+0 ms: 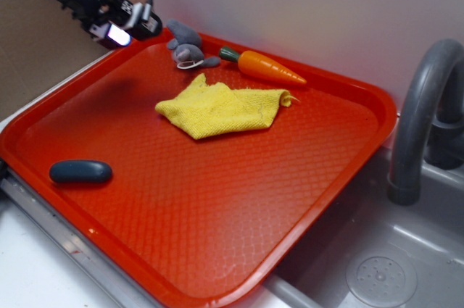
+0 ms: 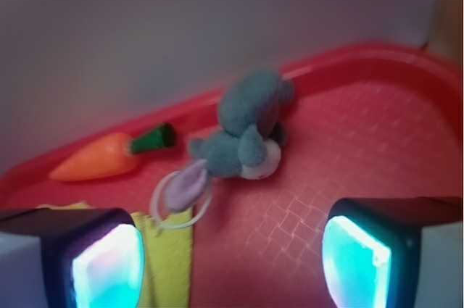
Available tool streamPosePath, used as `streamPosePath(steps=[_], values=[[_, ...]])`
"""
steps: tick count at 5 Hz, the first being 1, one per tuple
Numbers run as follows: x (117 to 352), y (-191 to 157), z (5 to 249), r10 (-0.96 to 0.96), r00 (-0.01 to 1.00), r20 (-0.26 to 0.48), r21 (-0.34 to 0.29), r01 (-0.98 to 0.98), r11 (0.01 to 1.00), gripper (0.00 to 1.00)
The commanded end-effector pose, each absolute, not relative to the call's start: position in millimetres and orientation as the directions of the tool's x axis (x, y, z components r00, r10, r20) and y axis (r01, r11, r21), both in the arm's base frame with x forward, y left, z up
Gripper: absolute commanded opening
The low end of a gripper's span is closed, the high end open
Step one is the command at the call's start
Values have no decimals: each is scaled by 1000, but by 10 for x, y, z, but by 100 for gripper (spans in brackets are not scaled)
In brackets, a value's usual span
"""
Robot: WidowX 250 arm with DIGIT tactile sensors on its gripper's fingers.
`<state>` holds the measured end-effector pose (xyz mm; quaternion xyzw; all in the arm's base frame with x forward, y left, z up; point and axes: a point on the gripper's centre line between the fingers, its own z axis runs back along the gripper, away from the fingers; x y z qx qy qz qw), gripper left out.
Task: Grab the gray animal.
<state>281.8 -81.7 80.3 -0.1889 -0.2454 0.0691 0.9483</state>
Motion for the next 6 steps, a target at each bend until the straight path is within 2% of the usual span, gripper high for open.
streamPosePath(steps=[1,4,5,6], values=[[3140,-867,839,273,847,456,-446,-48,894,100],[3417,-757,645,283,846,452,-447,-60,893,100],[3434,-883,563,235,866,441,-428,-27,903,0],[3344,-1032,562,216,873,437,-447,3,894,0]])
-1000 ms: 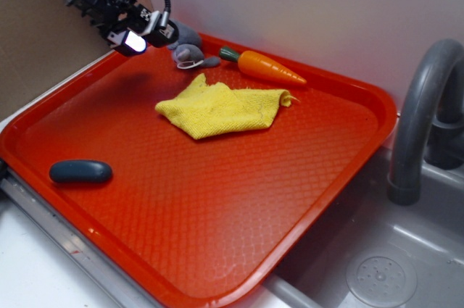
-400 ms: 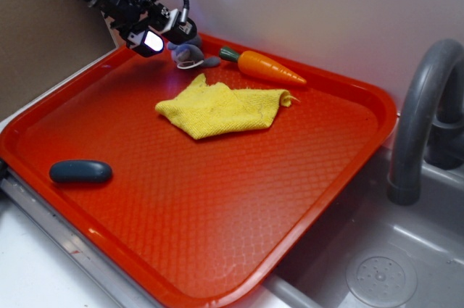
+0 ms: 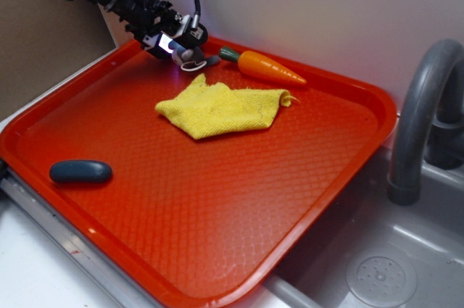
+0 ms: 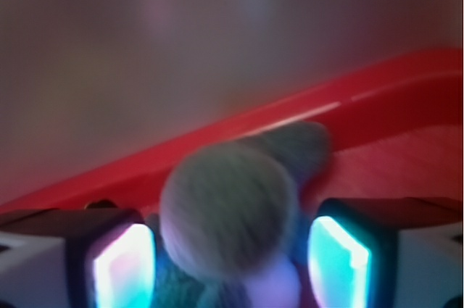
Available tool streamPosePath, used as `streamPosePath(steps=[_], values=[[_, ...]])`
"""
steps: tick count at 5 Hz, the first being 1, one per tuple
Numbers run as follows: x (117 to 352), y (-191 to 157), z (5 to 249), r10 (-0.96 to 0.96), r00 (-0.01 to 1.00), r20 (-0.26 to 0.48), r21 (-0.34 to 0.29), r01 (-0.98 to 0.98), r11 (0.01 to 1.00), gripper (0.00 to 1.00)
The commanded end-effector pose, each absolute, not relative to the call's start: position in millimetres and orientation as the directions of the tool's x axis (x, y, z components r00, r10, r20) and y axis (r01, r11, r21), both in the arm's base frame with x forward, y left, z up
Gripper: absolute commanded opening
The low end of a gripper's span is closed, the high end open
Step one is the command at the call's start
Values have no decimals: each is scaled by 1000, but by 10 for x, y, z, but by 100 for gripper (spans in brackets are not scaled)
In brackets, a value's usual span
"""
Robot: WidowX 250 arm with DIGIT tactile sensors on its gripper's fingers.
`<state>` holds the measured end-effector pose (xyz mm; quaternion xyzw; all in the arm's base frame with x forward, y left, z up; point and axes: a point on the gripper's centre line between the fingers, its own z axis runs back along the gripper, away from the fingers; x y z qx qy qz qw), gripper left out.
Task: Grab the gray animal.
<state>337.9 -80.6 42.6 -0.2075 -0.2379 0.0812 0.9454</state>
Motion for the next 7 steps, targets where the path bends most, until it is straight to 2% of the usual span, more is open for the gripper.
streamPosePath(steps=[1,2,3,4,5,6,7], values=[[3121,-1146,796,92,920,380,-335,44,941,0],[2818,-1266,1189,-32,960,280,-160,79,984,0],[2599,-1406,1513,-66,983,171,-190,98,977,0],[2453,-1379,1801,-64,992,112,-222,87,971,0],[2274,-1436,2086,-83,988,133,-140,102,985,0],[2191,-1421,2218,-62,986,156,-105,79,991,0],[2186,-1421,2244,-88,977,194,-104,110,988,0]])
